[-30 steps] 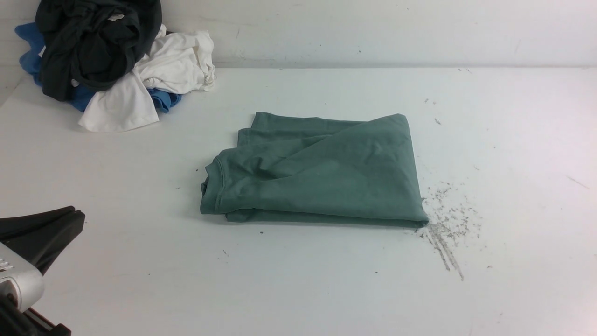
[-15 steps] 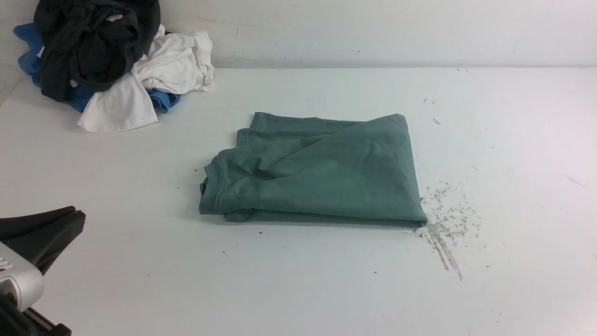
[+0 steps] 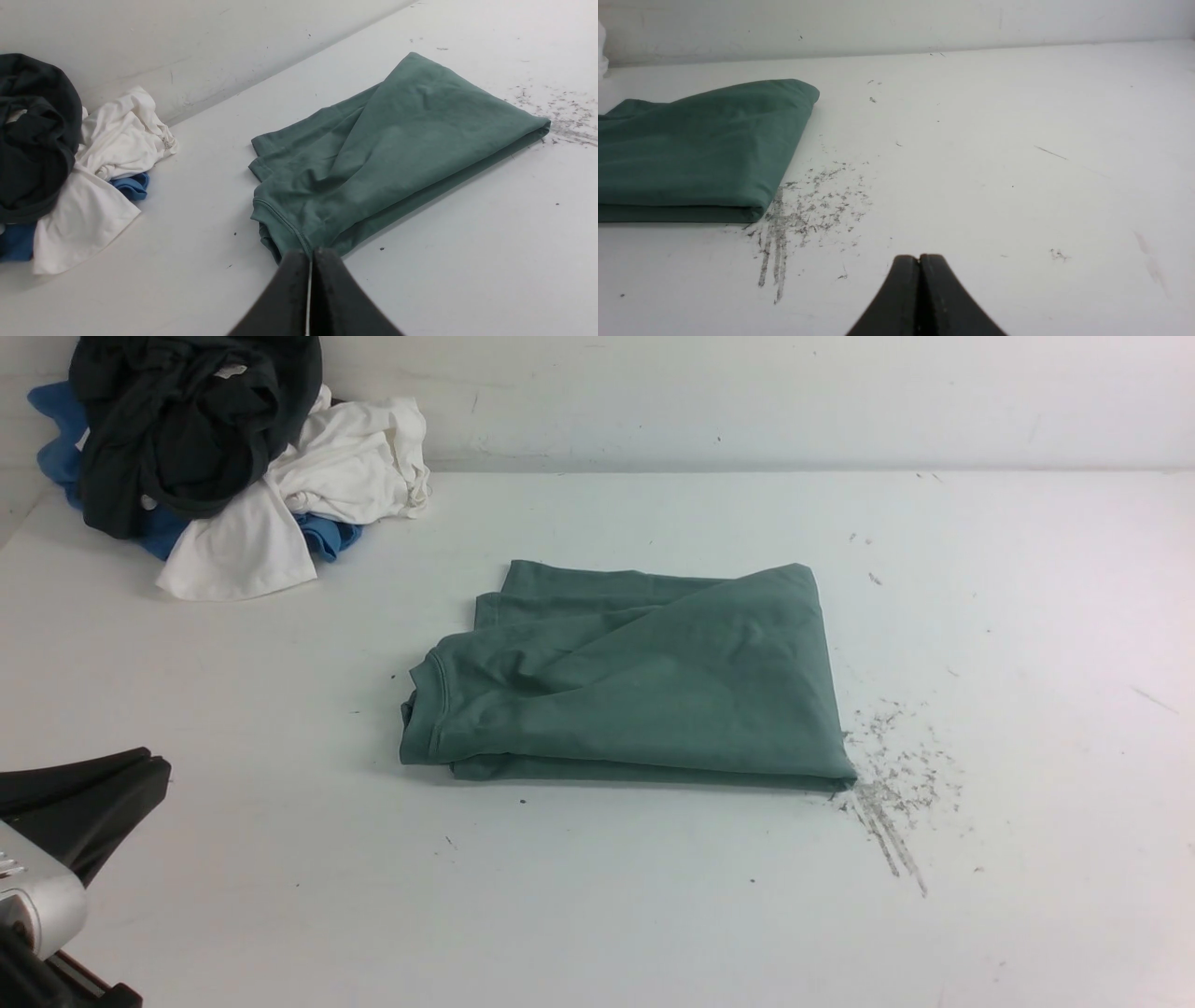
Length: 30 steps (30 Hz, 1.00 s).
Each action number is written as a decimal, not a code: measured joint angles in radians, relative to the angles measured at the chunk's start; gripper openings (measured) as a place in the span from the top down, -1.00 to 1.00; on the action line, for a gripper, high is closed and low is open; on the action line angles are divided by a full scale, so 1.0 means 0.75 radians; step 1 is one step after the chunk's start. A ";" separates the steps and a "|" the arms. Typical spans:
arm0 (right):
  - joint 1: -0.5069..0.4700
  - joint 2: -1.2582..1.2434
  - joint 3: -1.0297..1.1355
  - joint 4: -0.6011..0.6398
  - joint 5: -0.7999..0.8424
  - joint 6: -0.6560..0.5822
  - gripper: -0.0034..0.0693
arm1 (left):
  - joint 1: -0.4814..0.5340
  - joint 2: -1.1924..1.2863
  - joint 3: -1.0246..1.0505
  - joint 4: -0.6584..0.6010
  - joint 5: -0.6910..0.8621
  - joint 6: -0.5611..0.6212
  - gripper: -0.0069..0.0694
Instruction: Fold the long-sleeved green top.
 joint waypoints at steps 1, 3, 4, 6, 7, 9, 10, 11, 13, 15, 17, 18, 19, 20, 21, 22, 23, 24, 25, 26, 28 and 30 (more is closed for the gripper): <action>0.000 0.000 0.000 0.000 0.000 0.000 0.94 | 0.000 0.000 0.000 -0.001 0.000 0.000 0.84; 0.000 0.000 0.000 0.000 0.000 0.000 0.94 | 0.000 0.000 0.000 -0.003 0.000 0.000 0.84; 0.000 0.000 0.000 0.000 0.000 0.000 0.94 | 0.000 0.000 0.000 -0.003 0.000 0.000 0.84; 0.000 0.000 -0.001 0.000 0.002 0.000 0.94 | 0.000 0.000 0.000 -0.003 0.000 0.000 0.84; 0.000 0.000 -0.001 0.000 0.002 0.000 0.94 | 0.000 0.000 0.000 -0.003 0.000 0.000 0.84; 0.000 0.000 -0.001 0.000 0.002 0.000 0.94 | 0.000 0.000 0.000 -0.003 0.000 0.000 0.84; 0.000 0.000 -0.001 0.000 0.002 0.000 0.94 | 0.000 0.000 0.000 -0.003 0.000 0.000 0.84; 0.000 0.000 -0.001 0.000 0.002 0.000 0.94 | 0.000 0.000 0.000 -0.003 0.000 0.000 0.84; 0.000 0.000 -0.001 0.000 0.002 0.000 0.94 | 0.000 0.000 0.000 -0.003 0.000 0.000 0.84; 0.000 0.000 -0.001 0.000 0.002 0.000 0.94 | 0.000 0.000 0.000 -0.003 0.000 0.000 0.84; 0.000 0.000 -0.001 0.000 0.002 0.000 0.94 | 0.000 0.000 0.000 -0.003 0.000 0.000 0.84; 0.000 0.000 -0.001 0.000 0.002 0.000 0.94 | 0.000 0.000 0.000 -0.003 0.000 0.000 0.84; 0.000 0.000 -0.001 0.000 0.002 0.001 0.94 | -0.002 0.000 0.000 -0.003 0.000 0.000 0.84; 0.000 0.000 -0.001 0.000 0.002 0.001 0.94 | -0.006 -0.003 0.002 -0.003 -0.002 0.000 0.84; 0.000 0.000 -0.001 0.000 0.002 0.001 0.94 | -0.039 -0.030 0.019 -0.007 -0.025 0.000 0.84; -0.002 0.000 -0.001 0.000 0.002 0.001 0.94 | -0.047 -0.035 0.022 -0.010 -0.032 0.000 0.84; -0.002 0.000 -0.001 0.000 0.003 0.001 0.94 | -0.074 -0.104 0.064 -0.036 -0.047 0.000 0.84; -0.002 0.000 -0.001 0.000 0.003 0.001 0.94 | -0.082 -0.146 0.090 -0.050 -0.060 -0.002 0.84; -0.002 0.000 -0.001 0.000 0.003 0.001 0.94 | -0.088 -0.192 0.121 -0.065 -0.075 -0.008 0.84; -0.002 0.000 -0.001 0.000 0.003 0.001 0.94 | -0.092 -0.249 0.172 -0.096 -0.110 -0.013 0.84; -0.002 0.000 -0.001 0.000 0.003 0.001 0.94 | -0.093 -0.362 0.272 -0.154 -0.187 -0.028 0.84; -0.002 0.000 -0.001 0.000 0.003 0.001 0.94 | -0.093 -0.479 0.367 -0.159 -0.278 -0.077 0.84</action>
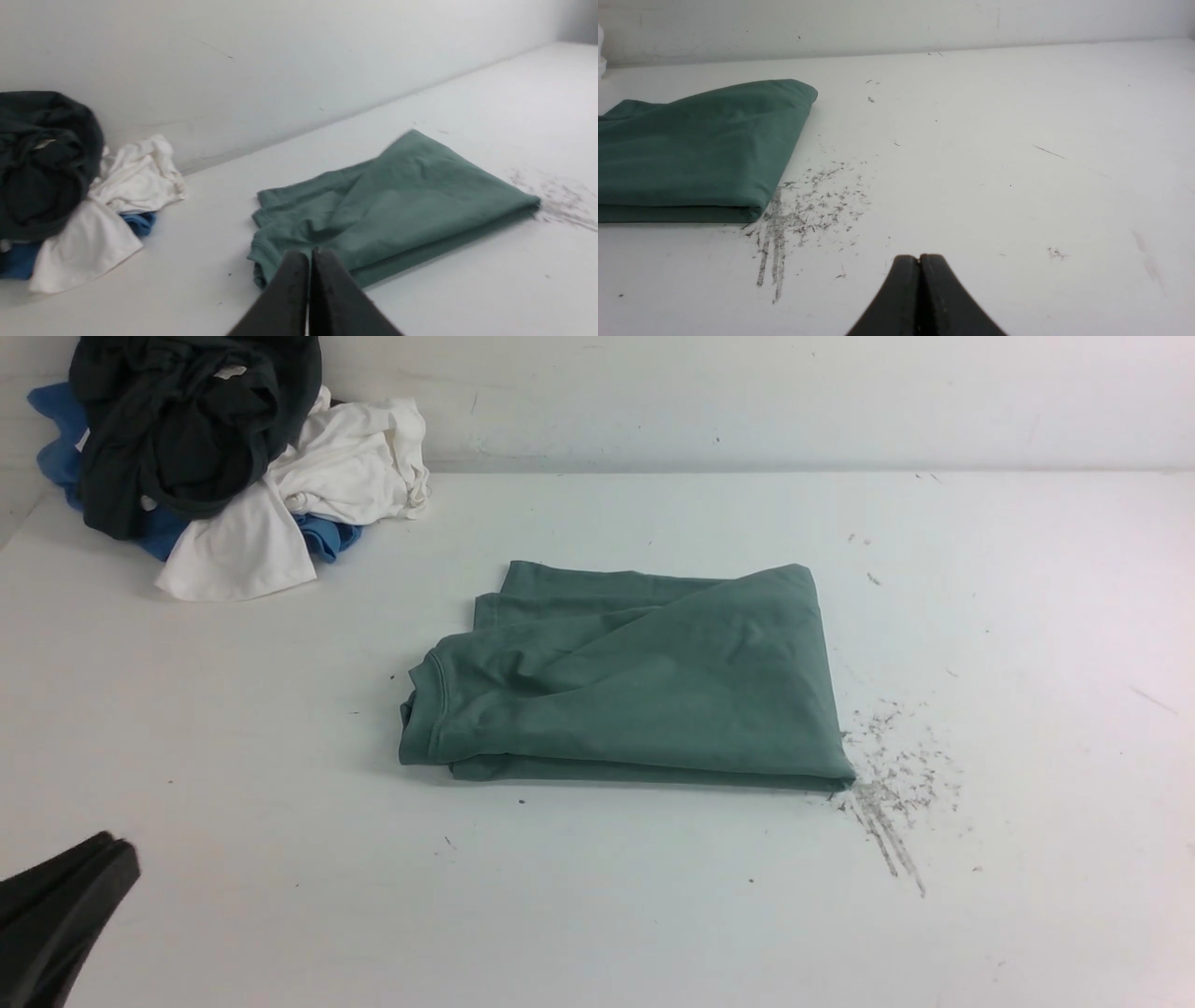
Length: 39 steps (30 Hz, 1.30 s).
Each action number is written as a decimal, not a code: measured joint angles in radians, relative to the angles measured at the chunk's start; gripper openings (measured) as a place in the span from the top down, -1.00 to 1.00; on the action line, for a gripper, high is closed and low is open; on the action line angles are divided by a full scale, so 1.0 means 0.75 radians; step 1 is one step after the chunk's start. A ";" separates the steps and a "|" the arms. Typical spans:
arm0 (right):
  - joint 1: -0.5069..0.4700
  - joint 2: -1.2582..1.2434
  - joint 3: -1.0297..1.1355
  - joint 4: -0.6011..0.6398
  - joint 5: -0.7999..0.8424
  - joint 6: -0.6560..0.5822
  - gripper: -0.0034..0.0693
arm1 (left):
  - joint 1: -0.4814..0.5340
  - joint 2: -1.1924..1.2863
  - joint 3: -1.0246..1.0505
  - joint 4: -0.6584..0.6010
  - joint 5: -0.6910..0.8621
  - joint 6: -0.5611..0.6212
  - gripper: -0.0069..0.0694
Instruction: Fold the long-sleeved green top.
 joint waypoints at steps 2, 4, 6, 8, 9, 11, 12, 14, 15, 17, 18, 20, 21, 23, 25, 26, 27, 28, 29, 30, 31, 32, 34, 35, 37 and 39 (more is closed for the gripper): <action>0.000 0.000 0.000 0.000 0.001 0.000 0.94 | 0.003 -0.094 0.086 0.067 -0.090 -0.080 0.84; 0.000 0.000 0.000 0.000 0.002 0.000 0.94 | 0.015 -0.156 0.144 0.171 -0.156 -0.212 0.84; 0.000 0.000 0.000 0.000 0.004 0.000 0.94 | 0.044 -0.176 0.230 0.413 -0.227 -0.501 0.84; 0.000 0.000 -0.001 0.000 0.004 0.000 0.94 | 0.065 -0.178 0.286 0.617 -0.261 -0.731 0.84; 0.000 0.000 -0.001 0.000 0.004 0.000 0.94 | 0.071 -0.178 0.302 0.705 -0.265 -0.824 0.84; 0.000 0.000 -0.001 0.000 0.005 0.000 0.94 | 0.074 -0.178 0.317 0.891 -0.239 -0.996 0.84; 0.000 0.000 -0.001 0.000 0.005 0.000 0.94 | 0.076 -0.178 0.317 0.960 -0.212 -1.072 0.84; 0.000 0.000 -0.001 0.000 0.005 0.000 0.94 | 0.077 -0.178 0.317 1.040 -0.153 -1.180 0.84; 0.000 0.000 -0.001 0.000 0.005 0.000 0.94 | 0.079 -0.178 0.317 1.099 -0.078 -1.276 0.84; 0.000 0.000 -0.001 0.000 0.005 0.000 0.94 | 0.079 -0.178 0.317 1.143 0.008 -1.354 0.84; 0.000 0.000 -0.001 0.000 0.006 0.000 0.94 | 0.079 -0.178 0.317 1.154 0.037 -1.374 0.84; 0.000 0.000 -0.001 0.000 0.006 0.000 0.94 | 0.079 -0.178 0.316 1.163 0.047 -1.374 0.84; 0.000 0.000 -0.001 0.000 0.006 0.000 0.94 | 0.079 -0.178 0.316 1.163 0.050 -1.349 0.84; 0.000 0.000 -0.001 0.000 0.006 0.000 0.94 | 0.079 -0.178 0.315 1.158 0.055 -1.310 0.84; 0.000 0.000 -0.001 0.000 0.006 0.000 0.94 | 0.079 -0.178 0.313 1.152 0.059 -1.291 0.84; 0.000 0.000 -0.001 0.000 0.006 0.000 0.94 | 0.079 -0.178 0.313 1.149 0.060 -1.269 0.84; 0.000 0.000 -0.001 0.000 0.006 0.000 0.94 | 0.079 -0.178 0.313 1.149 0.060 -1.268 0.84; 0.000 0.000 -0.001 0.000 0.006 0.000 0.94 | 0.079 -0.178 0.313 1.148 0.060 -1.256 0.84; 0.000 0.000 -0.001 0.000 0.006 0.000 0.94 | 0.079 -0.178 0.313 1.148 0.060 -1.254 0.84; 0.000 0.000 -0.001 0.000 0.006 0.000 0.94 | 0.079 -0.178 0.313 1.148 0.060 -1.252 0.84; 0.000 0.000 -0.001 0.000 0.006 0.000 0.94 | 0.079 -0.178 0.313 1.147 0.061 -1.252 0.84; 0.000 0.000 -0.001 0.000 0.006 0.000 0.94 | 0.079 -0.178 0.313 1.147 0.061 -1.251 0.84; 0.000 0.000 -0.001 0.000 0.006 0.000 0.94 | 0.079 -0.178 0.313 1.147 0.061 -1.250 0.84; 0.000 0.000 -0.001 0.000 0.006 0.000 0.94 | 0.079 -0.178 0.313 1.147 0.061 -1.248 0.84; 0.000 0.000 -0.001 0.000 0.006 0.000 0.94 | 0.079 -0.178 0.313 1.147 0.061 -1.248 0.84; 0.000 0.000 -0.001 0.000 0.006 0.000 0.94 | 0.079 -0.178 0.312 1.146 0.063 -1.248 0.84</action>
